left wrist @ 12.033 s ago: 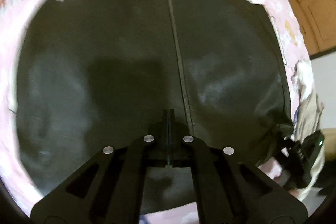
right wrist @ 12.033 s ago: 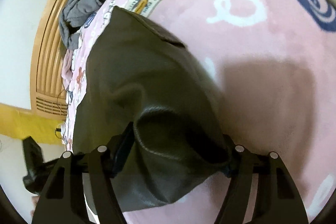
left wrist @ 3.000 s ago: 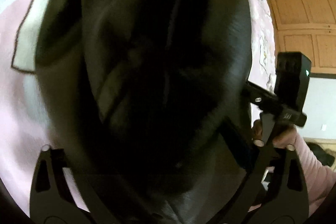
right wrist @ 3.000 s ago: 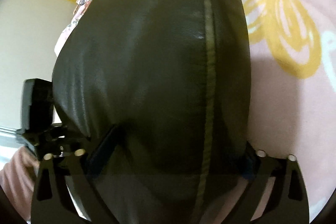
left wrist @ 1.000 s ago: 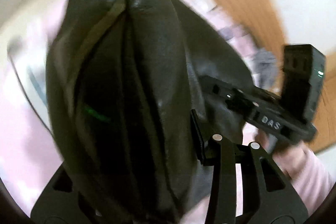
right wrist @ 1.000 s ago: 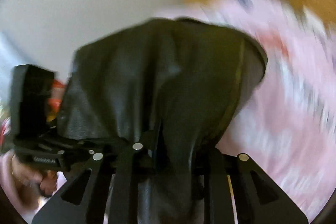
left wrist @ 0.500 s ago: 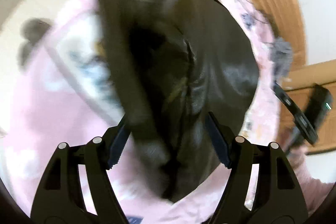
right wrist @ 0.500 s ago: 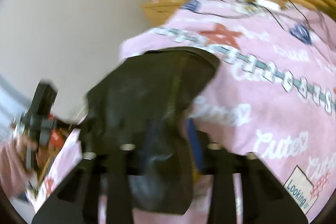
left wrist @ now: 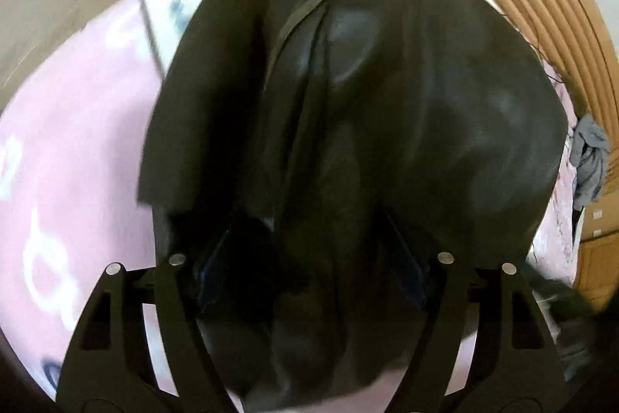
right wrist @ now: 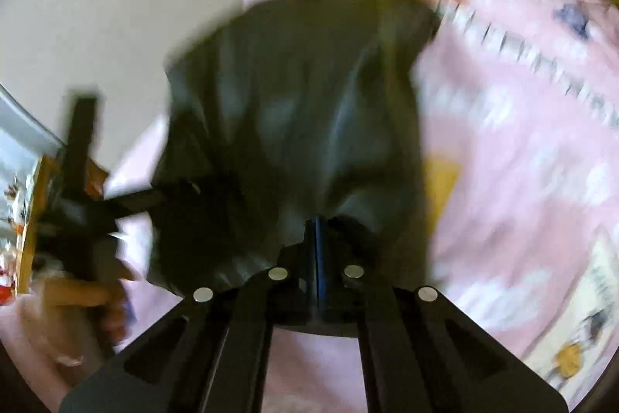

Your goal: Fold large clothes

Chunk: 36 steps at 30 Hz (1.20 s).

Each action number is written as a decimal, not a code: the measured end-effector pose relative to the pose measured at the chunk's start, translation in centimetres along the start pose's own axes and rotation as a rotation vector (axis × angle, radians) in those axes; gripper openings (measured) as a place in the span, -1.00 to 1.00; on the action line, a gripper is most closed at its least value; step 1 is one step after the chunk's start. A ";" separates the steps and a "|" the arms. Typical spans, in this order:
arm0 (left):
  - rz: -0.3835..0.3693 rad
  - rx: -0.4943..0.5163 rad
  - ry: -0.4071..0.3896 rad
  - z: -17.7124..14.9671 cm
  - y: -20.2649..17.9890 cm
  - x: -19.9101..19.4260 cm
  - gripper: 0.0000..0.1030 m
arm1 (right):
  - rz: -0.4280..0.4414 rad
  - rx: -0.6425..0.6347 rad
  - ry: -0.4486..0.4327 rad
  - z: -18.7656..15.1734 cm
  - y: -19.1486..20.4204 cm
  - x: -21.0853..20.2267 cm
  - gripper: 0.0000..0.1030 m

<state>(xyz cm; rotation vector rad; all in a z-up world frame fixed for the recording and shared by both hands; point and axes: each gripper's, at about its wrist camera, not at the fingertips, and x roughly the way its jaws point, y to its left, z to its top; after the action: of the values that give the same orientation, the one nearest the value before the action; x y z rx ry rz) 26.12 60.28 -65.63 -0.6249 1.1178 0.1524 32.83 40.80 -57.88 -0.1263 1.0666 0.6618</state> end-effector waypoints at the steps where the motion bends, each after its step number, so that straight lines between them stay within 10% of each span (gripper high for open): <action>1: 0.006 0.027 -0.004 0.4 -0.3 -0.1 0.43 | -0.009 -0.029 -0.036 1.4 0.2 -1.1 -0.97; 7: 0.044 -0.054 -0.074 -0.3 -4.7 -4.8 0.42 | -0.205 -0.038 0.109 9.0 -0.9 6.5 -0.99; 11: 0.049 -0.065 -0.006 -1.6 -4.6 0.5 0.42 | -0.236 0.034 0.254 10.2 -4.4 14.1 -0.98; 15: -0.020 -0.140 0.040 -0.2 -2.6 0.6 0.42 | -0.059 0.198 0.214 12.2 -7.3 9.8 -0.98; 22: 0.055 -0.173 -0.135 7.2 -0.4 -6.3 0.42 | -0.141 0.061 0.082 18.9 -5.4 5.7 -0.89; 26: 0.166 -0.259 -0.015 10.9 3.0 -2.2 0.42 | -0.273 0.031 0.206 20.3 -6.1 13.6 -0.89; 30: 0.072 -0.313 0.182 10.9 4.9 5.0 0.45 | -0.423 -0.286 0.283 18.4 -4.2 20.2 -0.90; 36: 0.002 -0.303 -0.114 9.5 2.1 -2.5 0.38 | -0.058 -0.135 -0.003 15.4 -5.8 8.4 -0.91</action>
<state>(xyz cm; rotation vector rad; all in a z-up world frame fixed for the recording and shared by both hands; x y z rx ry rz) 31.66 67.62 -61.55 -0.8735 0.9930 0.3595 50.54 46.12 -58.52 -0.2723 1.0114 0.6814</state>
